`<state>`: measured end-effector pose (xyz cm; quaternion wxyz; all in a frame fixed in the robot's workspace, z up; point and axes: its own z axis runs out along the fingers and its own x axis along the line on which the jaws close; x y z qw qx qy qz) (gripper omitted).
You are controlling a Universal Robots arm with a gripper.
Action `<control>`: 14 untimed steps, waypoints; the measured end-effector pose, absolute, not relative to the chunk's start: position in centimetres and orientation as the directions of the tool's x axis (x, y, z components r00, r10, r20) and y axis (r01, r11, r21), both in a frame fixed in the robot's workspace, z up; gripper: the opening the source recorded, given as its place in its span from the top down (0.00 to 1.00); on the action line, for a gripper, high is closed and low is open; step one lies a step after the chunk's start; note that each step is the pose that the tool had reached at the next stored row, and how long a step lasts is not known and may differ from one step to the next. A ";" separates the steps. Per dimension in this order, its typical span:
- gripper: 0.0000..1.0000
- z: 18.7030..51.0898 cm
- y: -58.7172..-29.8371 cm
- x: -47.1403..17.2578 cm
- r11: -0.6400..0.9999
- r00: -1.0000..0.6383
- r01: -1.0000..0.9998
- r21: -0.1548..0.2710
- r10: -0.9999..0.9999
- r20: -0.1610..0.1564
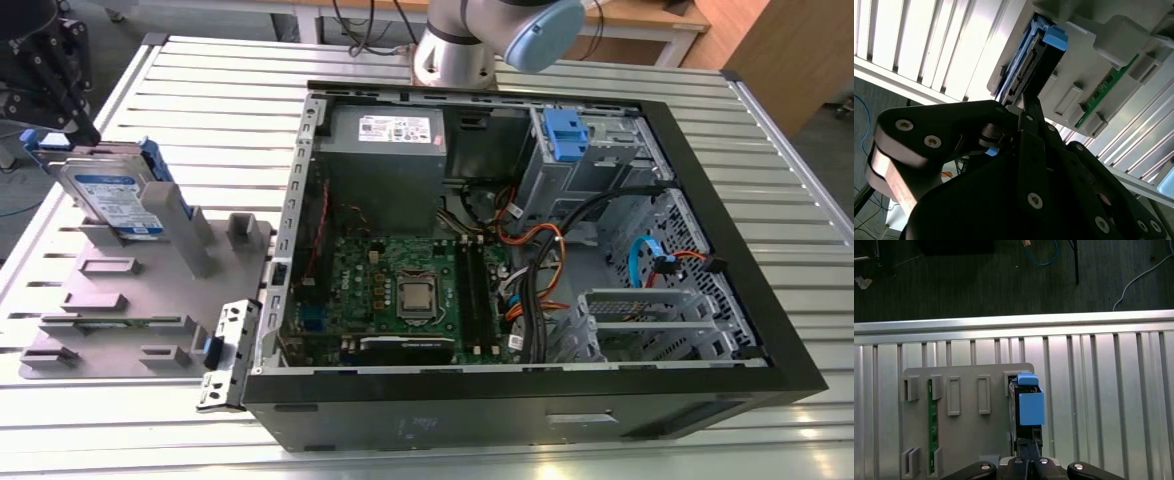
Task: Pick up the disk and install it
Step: 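Pick up the disk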
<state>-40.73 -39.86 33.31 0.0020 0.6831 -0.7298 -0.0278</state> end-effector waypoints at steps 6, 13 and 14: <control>0.89 33.2 -39.8 -40.8 0.065 -0.067 -0.997 0.043 -0.997 -0.035; 0.89 33.2 -39.6 -40.8 0.065 -0.067 -0.997 0.043 -0.997 -0.036; 0.89 33.2 -39.6 -40.9 0.065 -0.067 -0.997 0.040 -0.997 -0.037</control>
